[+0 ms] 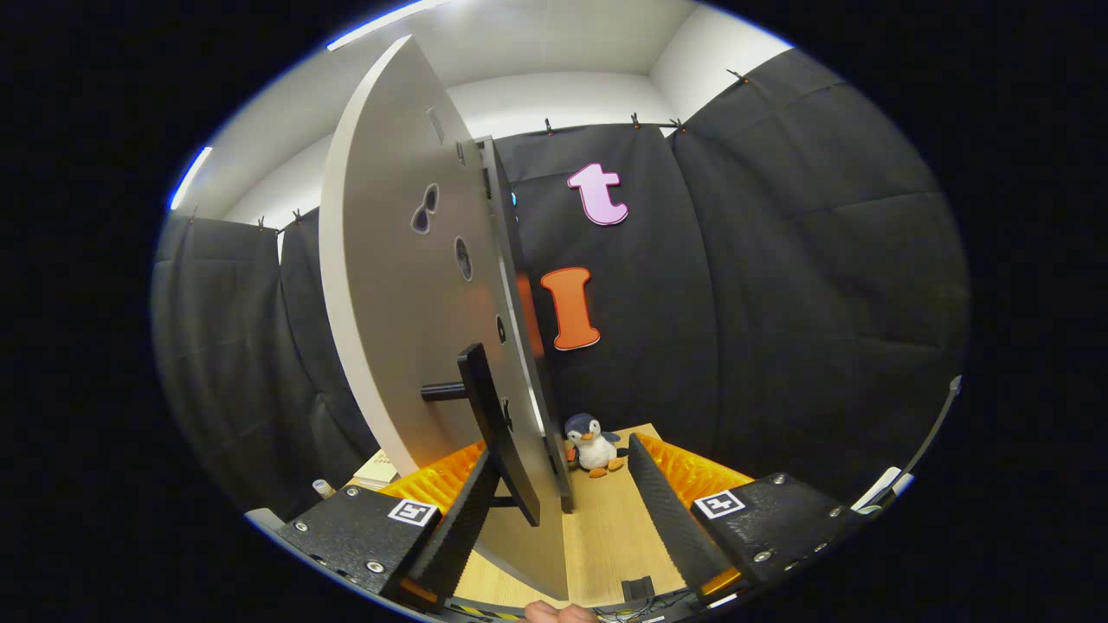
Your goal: Open the shoe cabinet door, grab the shoes and put them into the shoe cabinet, then close the shoe cabinet door.
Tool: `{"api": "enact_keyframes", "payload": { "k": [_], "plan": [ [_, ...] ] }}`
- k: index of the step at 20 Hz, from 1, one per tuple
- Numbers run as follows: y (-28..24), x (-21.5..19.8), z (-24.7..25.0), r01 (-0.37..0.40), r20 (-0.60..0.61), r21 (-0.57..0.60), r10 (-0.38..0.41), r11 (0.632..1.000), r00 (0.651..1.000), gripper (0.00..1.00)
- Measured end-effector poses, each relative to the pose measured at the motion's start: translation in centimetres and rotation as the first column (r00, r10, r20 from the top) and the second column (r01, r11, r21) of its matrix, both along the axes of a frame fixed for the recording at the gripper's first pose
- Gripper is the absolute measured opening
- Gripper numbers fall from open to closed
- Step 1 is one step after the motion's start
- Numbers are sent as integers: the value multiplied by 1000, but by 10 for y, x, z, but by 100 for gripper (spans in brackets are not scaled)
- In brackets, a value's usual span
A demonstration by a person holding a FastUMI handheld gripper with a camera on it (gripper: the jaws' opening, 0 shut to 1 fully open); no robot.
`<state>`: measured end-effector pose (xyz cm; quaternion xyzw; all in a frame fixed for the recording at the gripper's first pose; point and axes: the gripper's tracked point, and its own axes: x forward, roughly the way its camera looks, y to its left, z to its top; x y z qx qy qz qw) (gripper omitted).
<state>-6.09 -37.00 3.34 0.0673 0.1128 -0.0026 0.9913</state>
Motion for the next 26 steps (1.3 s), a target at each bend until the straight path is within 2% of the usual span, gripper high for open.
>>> {"api": "enact_keyframes", "payload": {
  "k": [6, 12, 15, 21, 24, 26],
  "plan": [
    [90, 10, -7, -93, -44, 47, 95, 995, 995, 91],
    [152, 35, -11, -119, -91, -41, 115, 992, 989, 91],
    [177, 45, -7, -79, -76, -99, 72, 992, 995, 93],
    [205, 41, -7, 102, -73, -129, -112, 986, 991, 96],
    [231, 28, -10, 102, -73, -75, -107, 992, 992, 93],
    [239, 32, -14, 83, -65, -107, -91, 991, 994, 93]
  ]
}}
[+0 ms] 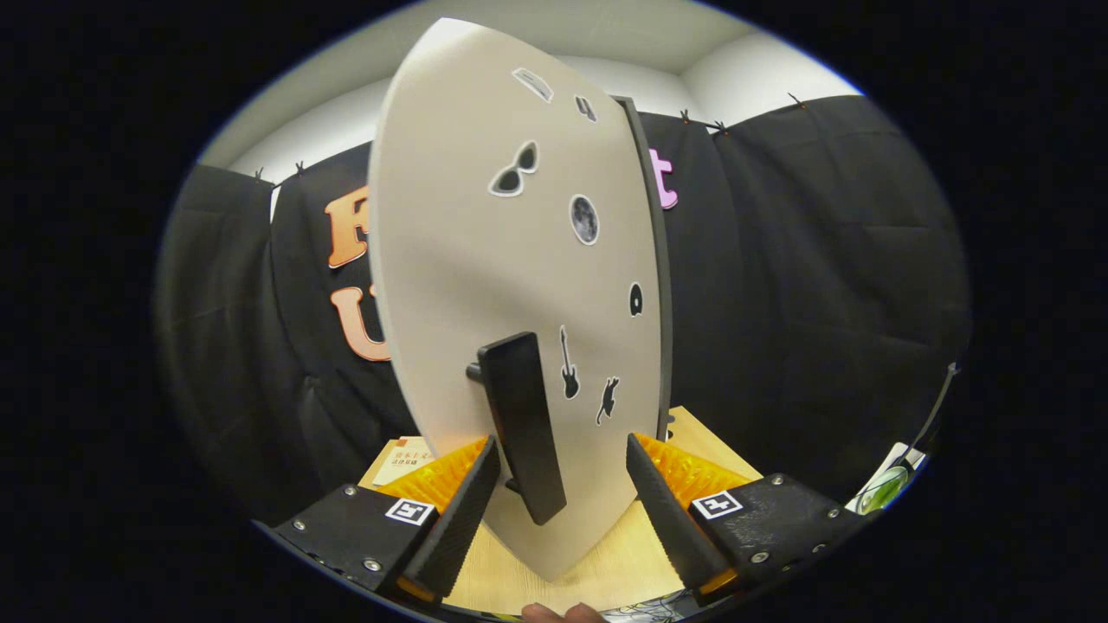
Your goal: Open the shoe cabinet door, grab the shoes and put them into the shoe cabinet, then close the shoe cabinet door.
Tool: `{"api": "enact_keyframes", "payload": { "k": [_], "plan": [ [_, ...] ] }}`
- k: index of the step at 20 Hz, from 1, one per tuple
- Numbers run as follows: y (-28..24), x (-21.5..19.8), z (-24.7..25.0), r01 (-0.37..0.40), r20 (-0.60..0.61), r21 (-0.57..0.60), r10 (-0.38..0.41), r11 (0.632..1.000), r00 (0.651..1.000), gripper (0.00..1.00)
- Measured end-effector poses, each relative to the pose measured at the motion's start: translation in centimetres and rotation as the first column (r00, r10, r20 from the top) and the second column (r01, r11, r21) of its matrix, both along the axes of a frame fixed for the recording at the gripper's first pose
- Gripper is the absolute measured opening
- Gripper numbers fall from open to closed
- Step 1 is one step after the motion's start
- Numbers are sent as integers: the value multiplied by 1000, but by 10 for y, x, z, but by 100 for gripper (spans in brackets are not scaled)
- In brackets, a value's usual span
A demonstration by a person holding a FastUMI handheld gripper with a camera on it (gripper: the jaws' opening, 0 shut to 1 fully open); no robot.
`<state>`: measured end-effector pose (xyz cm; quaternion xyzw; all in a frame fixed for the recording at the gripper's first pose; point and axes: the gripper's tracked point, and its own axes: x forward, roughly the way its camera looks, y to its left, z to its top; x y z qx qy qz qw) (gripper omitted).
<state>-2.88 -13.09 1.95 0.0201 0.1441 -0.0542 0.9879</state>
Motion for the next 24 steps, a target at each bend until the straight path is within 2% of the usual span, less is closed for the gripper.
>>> {"api": "enact_keyframes", "payload": {
  "k": [3, 7, 14, 17, 20, 24],
  "plan": [
    [13, 7, -6, -51, -27, 86, 53, 995, 998, 93],
    [34, 37, -10, -106, -38, 172, 114, 979, 993, 93],
    [60, 79, -7, -246, -8, 62, 247, 967, 969, 95],
    [69, 92, -10, -284, -4, 85, 286, 955, 958, 96],
    [75, 105, -12, -308, -1, 96, 309, 947, 951, 98],
    [76, 111, -14, -273, 0, 63, 273, 960, 962, 98]
  ]
}}
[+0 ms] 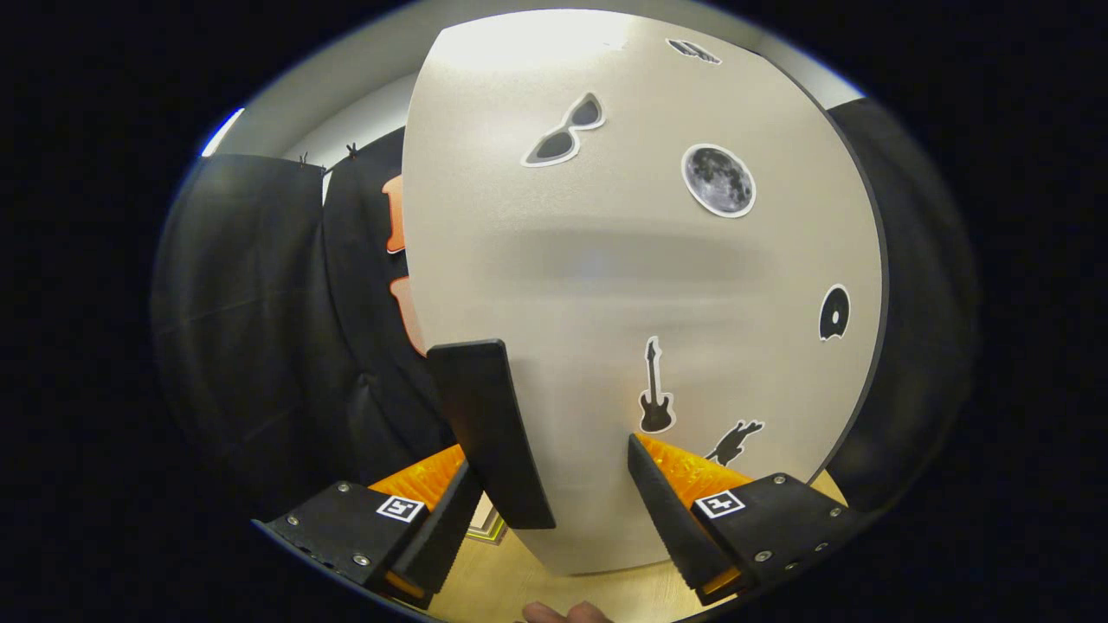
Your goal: Open the shoe cabinet door, grab the shoes and put them into the shoe cabinet, then close the shoe cabinet door.
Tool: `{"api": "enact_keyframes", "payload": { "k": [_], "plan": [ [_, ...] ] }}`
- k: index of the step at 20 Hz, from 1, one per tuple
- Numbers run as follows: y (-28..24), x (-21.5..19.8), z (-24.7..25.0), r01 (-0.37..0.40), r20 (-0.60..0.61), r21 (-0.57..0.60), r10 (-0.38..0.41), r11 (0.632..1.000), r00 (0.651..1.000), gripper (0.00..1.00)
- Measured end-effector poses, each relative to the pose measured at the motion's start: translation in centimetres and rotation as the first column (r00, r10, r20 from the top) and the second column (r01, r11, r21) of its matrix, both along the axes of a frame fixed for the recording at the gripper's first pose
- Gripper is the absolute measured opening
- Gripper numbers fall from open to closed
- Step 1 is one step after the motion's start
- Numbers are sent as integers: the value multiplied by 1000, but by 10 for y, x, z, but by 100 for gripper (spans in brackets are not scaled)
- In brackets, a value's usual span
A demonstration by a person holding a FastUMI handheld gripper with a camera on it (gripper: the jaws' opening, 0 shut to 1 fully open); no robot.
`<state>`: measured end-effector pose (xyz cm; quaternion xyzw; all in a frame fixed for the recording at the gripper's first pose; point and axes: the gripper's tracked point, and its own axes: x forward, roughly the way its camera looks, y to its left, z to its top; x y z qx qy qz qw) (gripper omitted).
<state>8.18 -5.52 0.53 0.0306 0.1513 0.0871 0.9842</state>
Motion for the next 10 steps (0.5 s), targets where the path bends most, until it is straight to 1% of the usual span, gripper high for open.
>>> {"api": "enact_keyframes", "payload": {
  "k": [6, 10],
  "plan": [
    [0, 2, -1, 47, 2, -14, -47, 999, 999, 98],
    [-1, 2, -1, 54, 8, -14, -54, 998, 999, 98]
  ]
}}
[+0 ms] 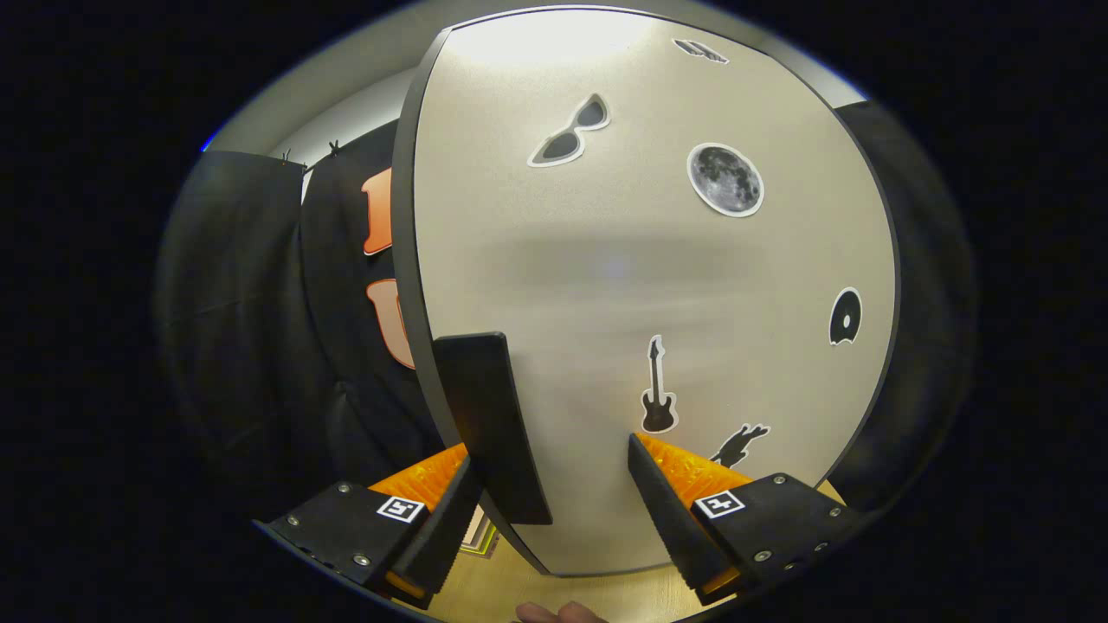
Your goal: Open the shoe cabinet door, grab the shoes and put them into the shoe cabinet, then close the shoe cabinet door.
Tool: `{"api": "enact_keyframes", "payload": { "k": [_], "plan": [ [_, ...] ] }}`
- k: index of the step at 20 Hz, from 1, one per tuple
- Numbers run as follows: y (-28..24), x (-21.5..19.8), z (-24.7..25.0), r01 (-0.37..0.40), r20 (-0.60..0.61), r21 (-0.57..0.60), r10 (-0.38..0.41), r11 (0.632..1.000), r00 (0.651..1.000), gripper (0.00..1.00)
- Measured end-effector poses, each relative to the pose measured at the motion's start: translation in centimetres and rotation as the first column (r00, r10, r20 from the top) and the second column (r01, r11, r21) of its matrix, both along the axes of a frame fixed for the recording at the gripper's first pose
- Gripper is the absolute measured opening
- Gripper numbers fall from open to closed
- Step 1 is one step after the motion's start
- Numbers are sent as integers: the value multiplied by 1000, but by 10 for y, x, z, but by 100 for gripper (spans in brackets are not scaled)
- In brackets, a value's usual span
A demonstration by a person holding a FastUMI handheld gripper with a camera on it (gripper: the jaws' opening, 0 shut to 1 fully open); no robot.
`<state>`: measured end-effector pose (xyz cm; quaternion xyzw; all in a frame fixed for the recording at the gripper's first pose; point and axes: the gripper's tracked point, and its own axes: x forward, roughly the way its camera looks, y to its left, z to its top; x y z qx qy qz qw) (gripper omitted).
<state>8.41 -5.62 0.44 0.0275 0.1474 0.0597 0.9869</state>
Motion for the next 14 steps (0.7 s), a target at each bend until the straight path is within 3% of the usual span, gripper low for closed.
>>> {"api": "enact_keyframes", "payload": {
  "k": [4, 7, 14],
  "plan": [
    [2, 1, -1, -4, -18, 9, 4, 1000, 1000, 98],
    [11, -13, 4, -22, -51, 112, 28, 993, 998, 97],
    [-14, -94, 24, 37, -45, 82, -34, 996, 998, 95]
  ]
}}
